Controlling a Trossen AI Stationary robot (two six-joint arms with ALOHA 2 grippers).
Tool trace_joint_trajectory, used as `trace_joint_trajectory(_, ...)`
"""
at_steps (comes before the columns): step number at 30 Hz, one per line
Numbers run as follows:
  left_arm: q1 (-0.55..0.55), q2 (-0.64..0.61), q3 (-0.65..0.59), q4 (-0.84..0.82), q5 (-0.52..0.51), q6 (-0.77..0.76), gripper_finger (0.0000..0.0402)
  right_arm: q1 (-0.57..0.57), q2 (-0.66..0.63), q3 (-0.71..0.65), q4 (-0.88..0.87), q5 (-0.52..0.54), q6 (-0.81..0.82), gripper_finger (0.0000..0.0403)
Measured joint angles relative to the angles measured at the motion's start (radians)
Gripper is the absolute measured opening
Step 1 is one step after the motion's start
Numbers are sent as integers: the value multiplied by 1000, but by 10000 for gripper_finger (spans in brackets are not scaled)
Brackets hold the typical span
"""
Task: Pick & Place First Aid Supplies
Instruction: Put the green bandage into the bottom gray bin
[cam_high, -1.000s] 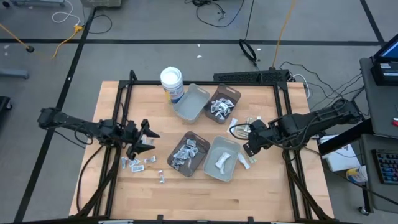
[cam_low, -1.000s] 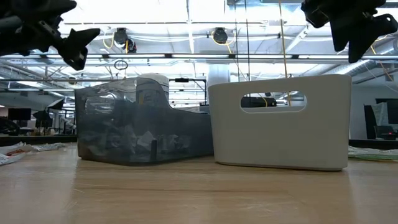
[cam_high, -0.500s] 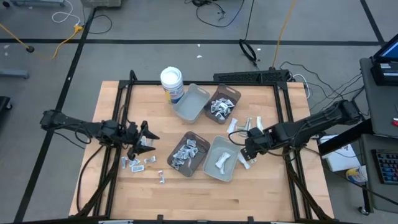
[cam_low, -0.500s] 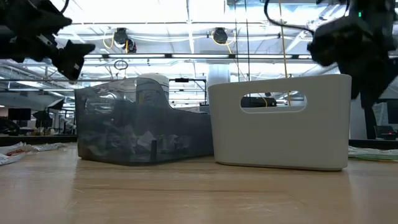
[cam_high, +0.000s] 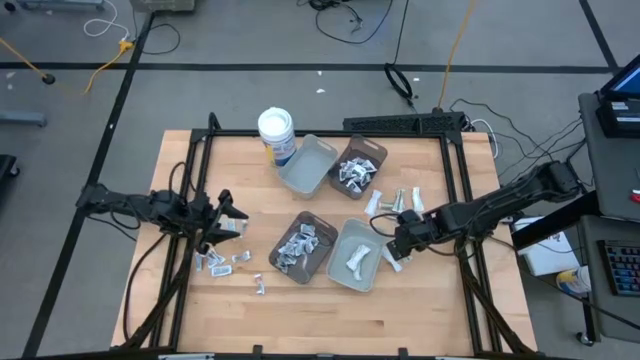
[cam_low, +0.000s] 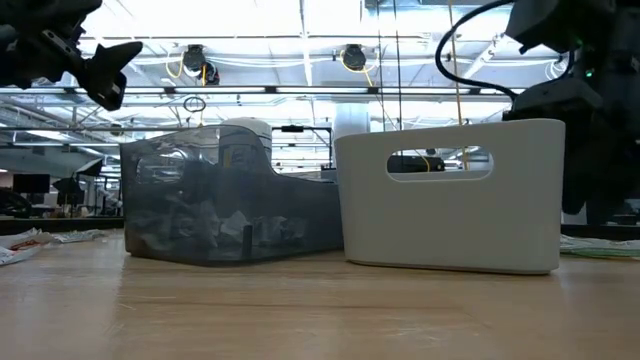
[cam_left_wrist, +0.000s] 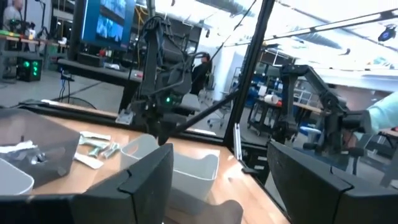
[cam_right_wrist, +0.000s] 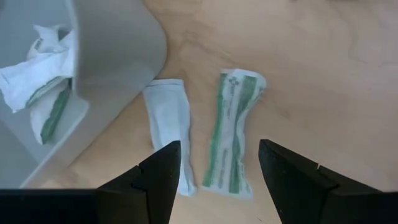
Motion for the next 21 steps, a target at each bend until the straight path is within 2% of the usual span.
trace_joint_trajectory(7, 0, -70, 0, -45, 0, -12, 267, 0, 9, -40, 55, 0, 2, 210)
trace_joint_trajectory(17, 0, -71, 3, -35, -1, -12, 267, 0, 66, -71, 142, -29, -25, 208)
trace_joint_trajectory(21, 0, -71, 3, -18, -2, -39, 267, 0, 73, -70, 141, -29, -27, 180)
